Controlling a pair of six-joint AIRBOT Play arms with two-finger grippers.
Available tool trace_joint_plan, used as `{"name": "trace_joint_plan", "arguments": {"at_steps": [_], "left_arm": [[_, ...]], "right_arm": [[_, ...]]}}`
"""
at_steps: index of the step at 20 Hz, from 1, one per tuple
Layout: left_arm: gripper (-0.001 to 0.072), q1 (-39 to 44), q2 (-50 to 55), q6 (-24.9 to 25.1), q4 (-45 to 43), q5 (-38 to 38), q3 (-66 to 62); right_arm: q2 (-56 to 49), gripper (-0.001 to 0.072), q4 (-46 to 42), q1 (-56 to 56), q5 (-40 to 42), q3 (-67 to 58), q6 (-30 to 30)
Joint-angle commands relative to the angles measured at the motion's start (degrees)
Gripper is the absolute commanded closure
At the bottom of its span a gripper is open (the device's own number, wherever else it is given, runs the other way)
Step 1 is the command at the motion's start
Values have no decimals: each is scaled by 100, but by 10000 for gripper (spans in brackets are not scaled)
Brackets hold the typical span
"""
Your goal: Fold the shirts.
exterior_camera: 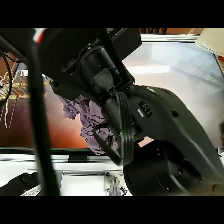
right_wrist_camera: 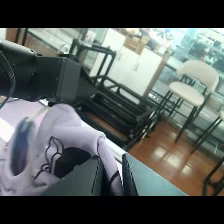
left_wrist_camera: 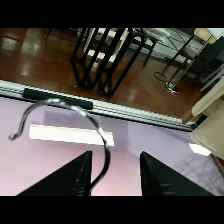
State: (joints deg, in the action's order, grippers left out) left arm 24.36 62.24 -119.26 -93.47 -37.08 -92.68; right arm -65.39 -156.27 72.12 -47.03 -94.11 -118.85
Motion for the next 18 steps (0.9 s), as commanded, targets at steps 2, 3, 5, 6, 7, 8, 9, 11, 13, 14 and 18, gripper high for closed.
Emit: {"name": "trace_joint_plan", "arguments": {"at_steps": [2,3,5,6,7,8,9,11,13,14,18], "left_arm": [[151,-184,15,-619,474,275,-9],[101,-184,13,-614,599,229,-9],[84,-186,-24,-616,656,-13,-9],[85,-184,-55,-619,656,-70,-9],[86,-184,-94,-619,660,-39,-11],[87,-184,-149,-614,723,33,-11],[88,-184,-223,-592,750,133,-11],[89,-184,-415,-514,754,308,-11],[90,-184,-675,-164,763,411,-11],[90,-184,-802,7,761,411,-11],[90,-184,-1189,442,758,330,-9]], "right_arm": [[-120,642,363,7,-28,2,87],[-136,641,308,7,-26,2,87],[-116,641,-22,7,-92,2,94],[-87,642,-138,4,-120,2,92],[-59,641,-140,-57,-125,2,85],[-22,641,-138,-103,-136,2,85],[-2,641,-153,-181,-133,2,94],[63,641,-188,-387,-94,0,210],[173,642,-326,-627,-101,-7,380],[249,642,-400,-769,-103,-7,435],[739,641,-837,-1558,-168,-11,1104]]}}
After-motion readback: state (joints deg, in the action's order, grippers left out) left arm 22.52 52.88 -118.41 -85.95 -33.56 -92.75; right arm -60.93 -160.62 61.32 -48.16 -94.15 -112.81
